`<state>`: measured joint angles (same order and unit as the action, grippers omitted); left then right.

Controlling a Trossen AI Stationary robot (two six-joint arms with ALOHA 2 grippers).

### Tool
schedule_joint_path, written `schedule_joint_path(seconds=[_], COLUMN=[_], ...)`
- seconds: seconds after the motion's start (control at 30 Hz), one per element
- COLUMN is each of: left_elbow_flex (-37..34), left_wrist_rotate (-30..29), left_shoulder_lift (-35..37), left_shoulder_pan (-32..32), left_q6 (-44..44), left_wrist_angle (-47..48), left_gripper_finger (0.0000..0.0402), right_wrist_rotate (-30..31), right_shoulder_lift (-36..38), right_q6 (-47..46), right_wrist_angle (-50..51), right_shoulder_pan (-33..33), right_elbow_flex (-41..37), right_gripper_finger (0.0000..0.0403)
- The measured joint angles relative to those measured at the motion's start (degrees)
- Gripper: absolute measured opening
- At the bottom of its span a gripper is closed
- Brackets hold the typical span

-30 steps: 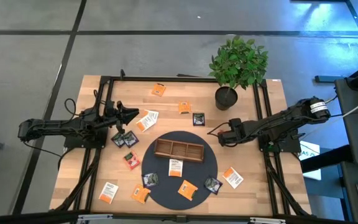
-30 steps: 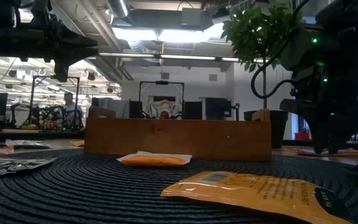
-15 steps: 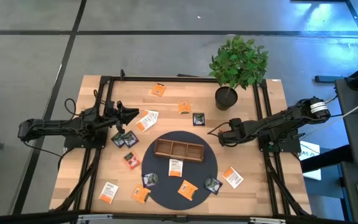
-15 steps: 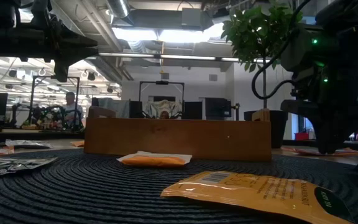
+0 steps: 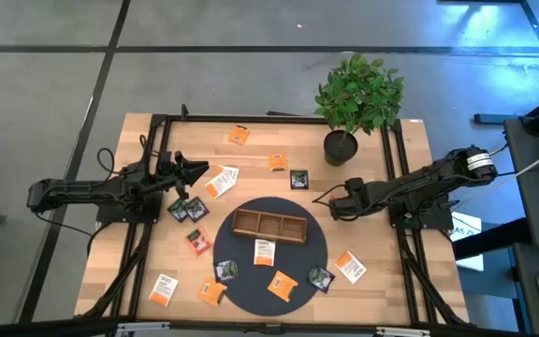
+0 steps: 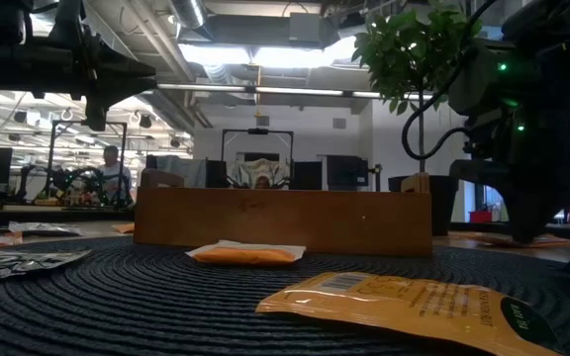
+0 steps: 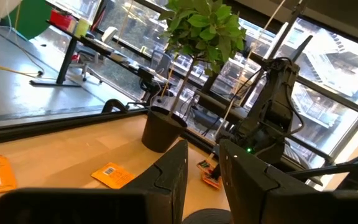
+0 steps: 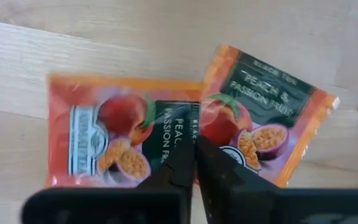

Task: Pick & Place Tea
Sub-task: Put the orange tea bag into the right section of the wooden organizer

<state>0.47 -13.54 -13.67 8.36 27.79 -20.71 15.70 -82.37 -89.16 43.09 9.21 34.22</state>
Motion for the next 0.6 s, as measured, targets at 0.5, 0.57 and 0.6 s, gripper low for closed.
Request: schedule_joint_path(seconds=[0.5,0.57,0.6], left_elbow_flex=[0.0,0.0,0.0], left_wrist_rotate=[-0.1,-0.3,-0.3], left_shoulder_lift=[0.0,0.0,0.0], left_shoulder_pan=[0.0,0.0,0.0], left_q6=[0.0,-0.2,-0.5], left_wrist_angle=[0.1,0.6,0.7], left_gripper_finger=[0.0088,0.0088,0.0088], right_wrist_rotate=[-1.0,-0.9,-0.8], right_shoulder_lift=[4.5,5.4,5.7], right_q6=[5.2,5.9,6.4], right_wrist_angle=[0.2,0.4,0.4], right_shoulder_pan=[0.0,0.0,0.0], right_elbow_flex=[0.2,0.3,0.3], right_gripper_finger=[0.0002,0.0002,0.0002])
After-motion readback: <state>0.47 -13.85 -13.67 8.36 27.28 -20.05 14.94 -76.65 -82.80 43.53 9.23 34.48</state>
